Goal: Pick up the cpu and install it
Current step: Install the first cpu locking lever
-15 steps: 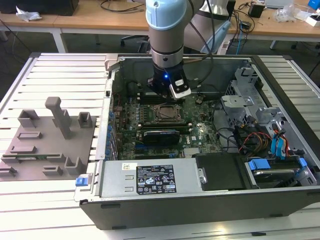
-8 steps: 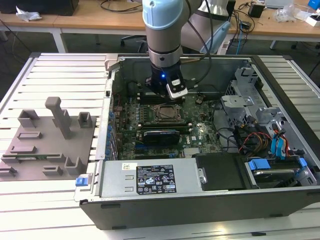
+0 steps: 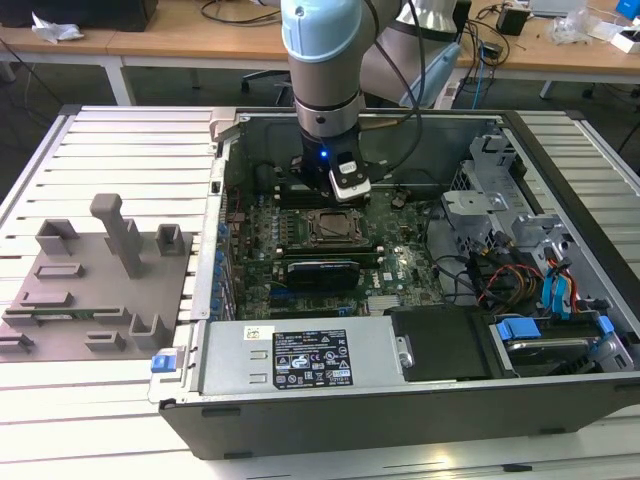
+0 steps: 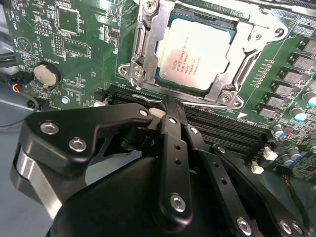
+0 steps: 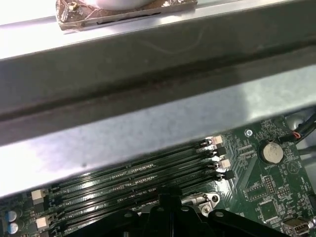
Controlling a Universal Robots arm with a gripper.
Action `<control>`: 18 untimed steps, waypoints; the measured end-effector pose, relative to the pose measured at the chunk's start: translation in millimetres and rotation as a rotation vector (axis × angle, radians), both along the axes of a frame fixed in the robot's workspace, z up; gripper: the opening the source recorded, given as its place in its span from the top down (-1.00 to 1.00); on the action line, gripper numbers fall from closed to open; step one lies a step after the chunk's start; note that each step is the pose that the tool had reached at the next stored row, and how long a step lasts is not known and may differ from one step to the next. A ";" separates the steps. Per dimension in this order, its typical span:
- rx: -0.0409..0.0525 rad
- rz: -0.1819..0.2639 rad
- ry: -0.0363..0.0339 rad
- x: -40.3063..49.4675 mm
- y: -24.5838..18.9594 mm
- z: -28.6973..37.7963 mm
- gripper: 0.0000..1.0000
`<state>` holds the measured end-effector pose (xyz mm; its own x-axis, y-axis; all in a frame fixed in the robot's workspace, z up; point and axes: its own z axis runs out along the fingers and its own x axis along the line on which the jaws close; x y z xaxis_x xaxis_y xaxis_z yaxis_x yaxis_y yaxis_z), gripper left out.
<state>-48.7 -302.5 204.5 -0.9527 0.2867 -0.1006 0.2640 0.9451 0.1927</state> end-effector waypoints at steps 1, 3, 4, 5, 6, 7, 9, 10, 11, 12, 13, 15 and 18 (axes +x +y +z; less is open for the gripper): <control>0.0001 0.000 -0.0001 0.0 0.0 -0.1 0.79; 0.0003 -0.001 -0.0004 -0.1 0.9 -0.2 0.79; 0.0001 -0.001 -0.0002 0.0 2.6 -0.1 0.79; 0.0002 -0.001 -0.0002 -0.1 3.8 -0.1 0.79; 0.0003 -0.001 -0.0003 -0.2 5.2 -0.1 0.79; 0.0002 -0.001 -0.0002 -0.3 5.6 -0.1 0.79; -0.0009 -0.001 -0.0114 -1.7 5.7 -0.2 0.79; -0.0015 -0.001 -0.0223 -2.7 5.7 -0.3 0.79; -0.0016 0.000 -0.0319 -3.3 5.7 -0.6 0.79; -0.0016 0.000 -0.0454 -4.4 5.7 -1.1 0.79; -0.0017 -0.001 -0.0509 -5.3 5.7 -1.4 0.79; -0.0016 -0.001 -0.0601 -7.4 5.7 -2.3 0.79; -0.0016 -0.001 -0.0670 -9.9 5.7 -3.2 0.79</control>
